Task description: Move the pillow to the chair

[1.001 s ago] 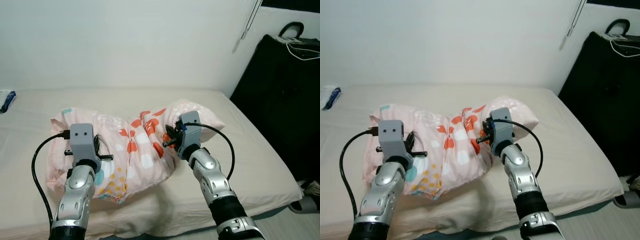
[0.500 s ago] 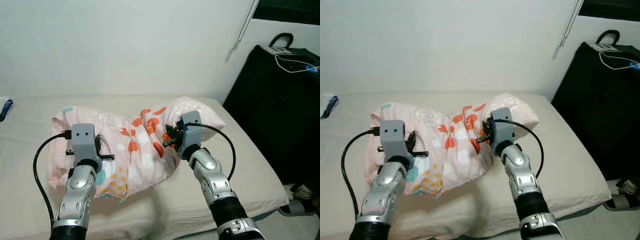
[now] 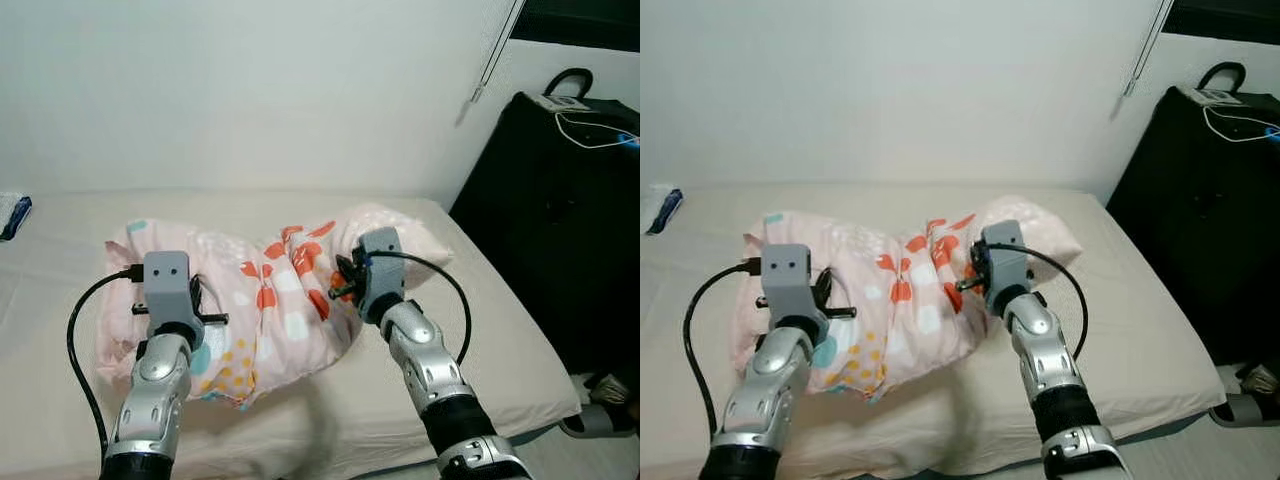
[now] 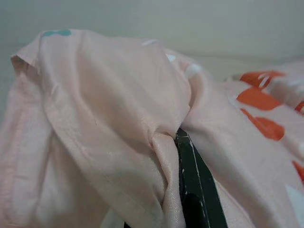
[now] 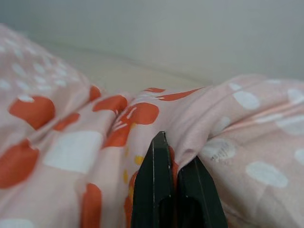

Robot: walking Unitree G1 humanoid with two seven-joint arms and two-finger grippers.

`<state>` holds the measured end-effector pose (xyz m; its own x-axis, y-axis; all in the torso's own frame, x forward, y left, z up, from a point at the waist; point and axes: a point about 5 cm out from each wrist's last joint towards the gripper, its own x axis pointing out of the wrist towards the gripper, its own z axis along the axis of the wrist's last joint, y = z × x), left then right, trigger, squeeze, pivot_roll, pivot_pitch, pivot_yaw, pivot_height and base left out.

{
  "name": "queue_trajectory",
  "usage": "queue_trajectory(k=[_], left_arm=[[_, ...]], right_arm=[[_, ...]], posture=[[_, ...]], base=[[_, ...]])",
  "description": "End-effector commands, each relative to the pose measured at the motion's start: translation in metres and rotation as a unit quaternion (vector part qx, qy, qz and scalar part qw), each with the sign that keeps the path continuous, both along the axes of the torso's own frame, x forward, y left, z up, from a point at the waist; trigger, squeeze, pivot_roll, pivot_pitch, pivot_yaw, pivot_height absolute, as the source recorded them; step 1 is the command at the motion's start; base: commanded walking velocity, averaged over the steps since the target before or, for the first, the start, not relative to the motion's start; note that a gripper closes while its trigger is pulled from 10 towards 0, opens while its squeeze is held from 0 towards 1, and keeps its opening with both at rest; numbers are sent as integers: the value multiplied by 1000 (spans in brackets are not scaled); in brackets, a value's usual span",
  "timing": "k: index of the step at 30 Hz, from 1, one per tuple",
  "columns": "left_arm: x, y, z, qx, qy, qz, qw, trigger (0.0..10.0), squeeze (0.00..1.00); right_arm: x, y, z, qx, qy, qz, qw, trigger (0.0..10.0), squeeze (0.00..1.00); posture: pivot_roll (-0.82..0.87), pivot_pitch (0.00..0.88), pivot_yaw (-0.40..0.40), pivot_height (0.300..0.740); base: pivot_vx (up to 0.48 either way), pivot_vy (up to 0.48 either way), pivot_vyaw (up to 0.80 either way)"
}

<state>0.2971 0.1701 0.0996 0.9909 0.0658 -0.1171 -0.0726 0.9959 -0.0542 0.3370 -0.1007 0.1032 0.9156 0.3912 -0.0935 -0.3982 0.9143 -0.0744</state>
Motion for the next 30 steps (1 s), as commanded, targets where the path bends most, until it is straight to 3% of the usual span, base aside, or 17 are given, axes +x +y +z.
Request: queue_trajectory(k=[1,13,17,25,30], left_arm=[[1,-16,1,-17,-7,-25,1000,10000,0],[-18,-22,-30,7,45,-54,997,10000,0],[-21,-34,-24,8,27,-82,996,10000,0],[-14,-36,-16,26,10,-76,997,10000,0],[-12,-36,-13,32,1,-72,997,10000,0]], right_arm=[[-1,7,4,-2,-22,16,1000,10000,0],[-7,6,-15,-5,1,0,1000,10000,0],[-14,14,-17,-1,-3,16,1000,10000,0],[-11,14,-16,3,-1,12,1000,10000,0],[-9,15,-16,0,5,14,1000,10000,0]], posture=[[28,0,-143,740],[46,0,-139,740],[46,0,-135,740],[48,0,-138,740],[47,0,-135,740]], base=[[0,0,0],[0,0,0],[0,0,0],[0,0,0],[0,0,-738]])
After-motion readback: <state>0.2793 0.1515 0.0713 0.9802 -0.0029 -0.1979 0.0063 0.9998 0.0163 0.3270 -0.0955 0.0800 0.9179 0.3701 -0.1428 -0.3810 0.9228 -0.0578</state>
